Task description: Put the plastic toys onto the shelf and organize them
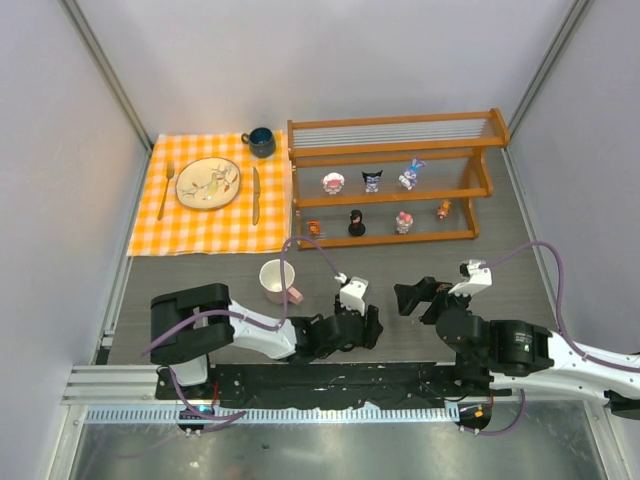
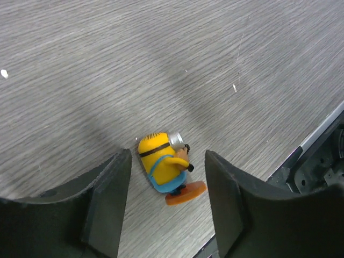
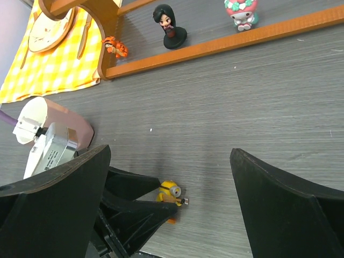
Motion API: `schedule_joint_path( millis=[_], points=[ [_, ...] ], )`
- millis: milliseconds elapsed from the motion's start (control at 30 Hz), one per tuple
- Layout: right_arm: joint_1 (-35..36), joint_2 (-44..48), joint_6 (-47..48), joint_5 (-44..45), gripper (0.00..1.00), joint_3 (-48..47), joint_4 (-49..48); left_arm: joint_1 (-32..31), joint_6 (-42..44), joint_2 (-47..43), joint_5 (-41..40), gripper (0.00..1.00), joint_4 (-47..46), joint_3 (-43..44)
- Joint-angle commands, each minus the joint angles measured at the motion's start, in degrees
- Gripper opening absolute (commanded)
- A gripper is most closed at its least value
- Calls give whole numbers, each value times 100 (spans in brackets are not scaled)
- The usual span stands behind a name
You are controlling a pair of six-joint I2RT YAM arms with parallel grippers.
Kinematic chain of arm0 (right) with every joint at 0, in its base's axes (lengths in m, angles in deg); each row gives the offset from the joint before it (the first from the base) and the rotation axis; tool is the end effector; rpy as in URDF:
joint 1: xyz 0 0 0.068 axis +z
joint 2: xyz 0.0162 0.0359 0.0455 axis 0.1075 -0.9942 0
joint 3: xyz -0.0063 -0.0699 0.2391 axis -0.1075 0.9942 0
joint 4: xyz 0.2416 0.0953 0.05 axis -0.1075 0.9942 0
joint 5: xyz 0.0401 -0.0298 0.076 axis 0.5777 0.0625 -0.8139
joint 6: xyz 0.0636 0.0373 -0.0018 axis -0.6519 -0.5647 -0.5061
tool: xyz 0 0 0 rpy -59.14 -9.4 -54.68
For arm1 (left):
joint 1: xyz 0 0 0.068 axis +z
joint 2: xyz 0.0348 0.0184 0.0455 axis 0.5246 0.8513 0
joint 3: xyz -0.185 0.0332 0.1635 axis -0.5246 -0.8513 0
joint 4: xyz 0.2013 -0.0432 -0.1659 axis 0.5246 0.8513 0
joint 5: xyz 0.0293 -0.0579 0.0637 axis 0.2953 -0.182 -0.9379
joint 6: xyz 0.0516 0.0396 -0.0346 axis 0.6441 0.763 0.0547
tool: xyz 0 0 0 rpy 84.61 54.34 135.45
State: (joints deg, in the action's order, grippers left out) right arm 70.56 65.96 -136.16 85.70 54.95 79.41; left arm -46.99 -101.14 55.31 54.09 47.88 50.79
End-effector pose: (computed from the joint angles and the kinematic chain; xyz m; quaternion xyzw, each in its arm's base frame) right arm 0.0782 0.1081 0.2365 0.0724 0.8034 0.2134 0.5511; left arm 0.0952 -0.3322 0.1013 0.1348 0.8479 -0.3209 0.3998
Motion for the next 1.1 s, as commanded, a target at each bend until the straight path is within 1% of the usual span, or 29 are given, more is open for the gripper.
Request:
schedule_joint_path(
  millis=[0, 67, 100, 267, 367, 533, 667, 833, 933, 1067],
  points=[
    [26, -17, -607, 191, 100, -272, 534, -12, 230, -197, 2, 70, -598, -186],
    [26, 53, -713, 209, 100, -254, 570, -12, 247, -258, 20, 76, -606, -222],
    [26, 150, -722, 218, 100, -254, 579, -12, 265, -320, 29, 82, -589, -248],
    [26, 607, -783, 235, 100, -289, 623, -12, 256, -593, 99, 86, -361, -275],
    [26, 914, -871, 270, 100, -324, 807, -12, 195, -593, 108, 86, -18, -143],
    [26, 1082, -977, 253, 100, -324, 992, -82, 142, -391, 125, 85, 509, 173],
    [26, 688, -959, 226, 100, -350, 939, -240, 98, -207, -120, 84, 1237, 463],
    [26, 230, -1003, 209, 100, -456, 931, -355, 10, -39, -296, 83, 1705, 604],
    [26, 221, -1021, 191, 100, -413, 878, -364, -69, 40, -332, 83, 1872, 613],
    [26, 431, -1030, 182, 100, -333, 851, -372, -201, 58, -454, 82, 2188, 578]
  ],
)
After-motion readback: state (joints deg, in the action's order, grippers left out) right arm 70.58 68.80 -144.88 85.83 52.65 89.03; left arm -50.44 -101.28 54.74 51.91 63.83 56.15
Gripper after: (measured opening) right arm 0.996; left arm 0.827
